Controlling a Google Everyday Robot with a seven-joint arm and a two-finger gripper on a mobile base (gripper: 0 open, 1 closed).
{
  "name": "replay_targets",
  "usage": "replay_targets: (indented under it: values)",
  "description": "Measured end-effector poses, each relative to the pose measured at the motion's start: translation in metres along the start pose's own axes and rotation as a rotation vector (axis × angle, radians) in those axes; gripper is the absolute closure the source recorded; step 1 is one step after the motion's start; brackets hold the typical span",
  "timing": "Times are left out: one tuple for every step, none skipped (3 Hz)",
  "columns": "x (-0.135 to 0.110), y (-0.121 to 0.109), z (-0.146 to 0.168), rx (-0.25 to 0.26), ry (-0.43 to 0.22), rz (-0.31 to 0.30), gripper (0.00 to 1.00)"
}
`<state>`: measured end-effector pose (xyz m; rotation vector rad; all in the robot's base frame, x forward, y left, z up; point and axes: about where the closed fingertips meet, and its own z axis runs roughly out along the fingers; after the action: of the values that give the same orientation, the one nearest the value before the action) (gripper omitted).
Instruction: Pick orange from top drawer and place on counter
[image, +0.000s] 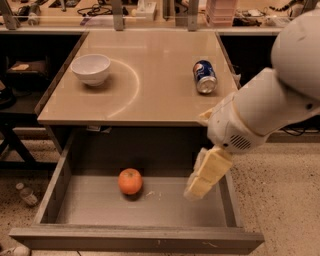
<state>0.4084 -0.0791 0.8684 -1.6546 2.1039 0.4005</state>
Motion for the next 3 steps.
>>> replay_targets:
  values:
    - [-0.006, 0.016, 0.044, -0.061, -0.031, 0.035, 0.00]
    - [-0.005, 0.018, 0.047, -0.063, -0.030, 0.037, 0.00]
    - [-0.008, 0.022, 0.066, -0.062, -0.052, 0.038, 0.00]
